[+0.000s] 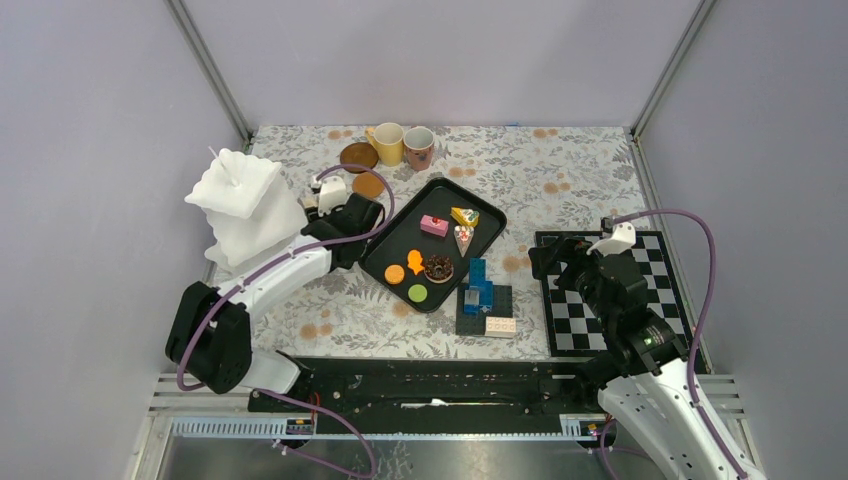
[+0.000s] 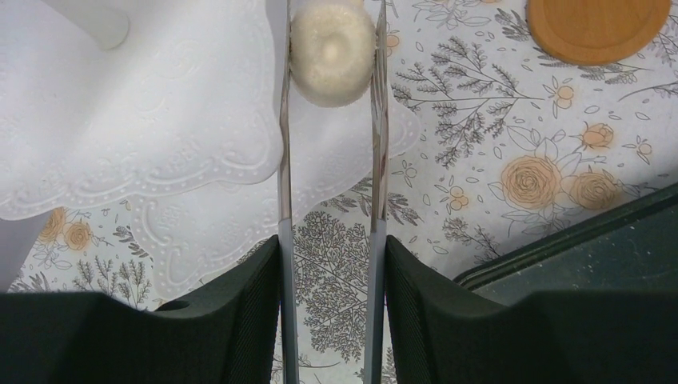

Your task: Serve the afternoon tea

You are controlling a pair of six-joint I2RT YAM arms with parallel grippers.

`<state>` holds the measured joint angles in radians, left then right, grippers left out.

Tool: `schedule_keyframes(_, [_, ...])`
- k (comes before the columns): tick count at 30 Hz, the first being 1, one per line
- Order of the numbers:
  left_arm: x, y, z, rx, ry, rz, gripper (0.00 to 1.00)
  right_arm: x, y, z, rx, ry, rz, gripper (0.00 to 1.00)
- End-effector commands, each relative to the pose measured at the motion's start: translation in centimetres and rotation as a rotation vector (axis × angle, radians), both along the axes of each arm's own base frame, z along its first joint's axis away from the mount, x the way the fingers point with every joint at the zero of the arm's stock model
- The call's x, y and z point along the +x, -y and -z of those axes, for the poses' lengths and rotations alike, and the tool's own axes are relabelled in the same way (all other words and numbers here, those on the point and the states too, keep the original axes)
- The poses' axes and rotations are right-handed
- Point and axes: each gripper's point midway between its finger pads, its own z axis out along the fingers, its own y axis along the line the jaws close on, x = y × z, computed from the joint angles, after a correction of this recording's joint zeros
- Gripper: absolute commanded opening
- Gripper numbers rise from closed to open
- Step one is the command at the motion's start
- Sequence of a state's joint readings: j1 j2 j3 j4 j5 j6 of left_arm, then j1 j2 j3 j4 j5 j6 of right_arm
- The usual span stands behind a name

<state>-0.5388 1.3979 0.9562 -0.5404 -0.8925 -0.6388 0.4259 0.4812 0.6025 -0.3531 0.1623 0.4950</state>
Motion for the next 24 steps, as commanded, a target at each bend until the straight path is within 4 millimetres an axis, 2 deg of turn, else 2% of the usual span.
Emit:
schedule_keyframes(1, [0.5,-0.8,-0.7,0.013,0.085,-0.069,0.4,0.3,-0.6,-0.8,0.014,0.028,-0.019,0.98])
schedule_keyframes(10, [0.5,-1.6,1.5,0.05,0.056,-0.101,0.41,0.5,-0.7,-0.7,0.008,0.026,-0.027,0.98])
schedule_keyframes(20, [0.6,-4.0,3.5,0.089,0.041,-0.175,0.41,0.3,-0.5,-0.5,-0.002,0.034,-0.025,0.98])
schedule_keyframes(24, [1.2,-4.7,3.7,0.077,0.046,-0.185,0.42,0.3,-0.5,-0.6,-0.001,0.036,-0.026,0.98])
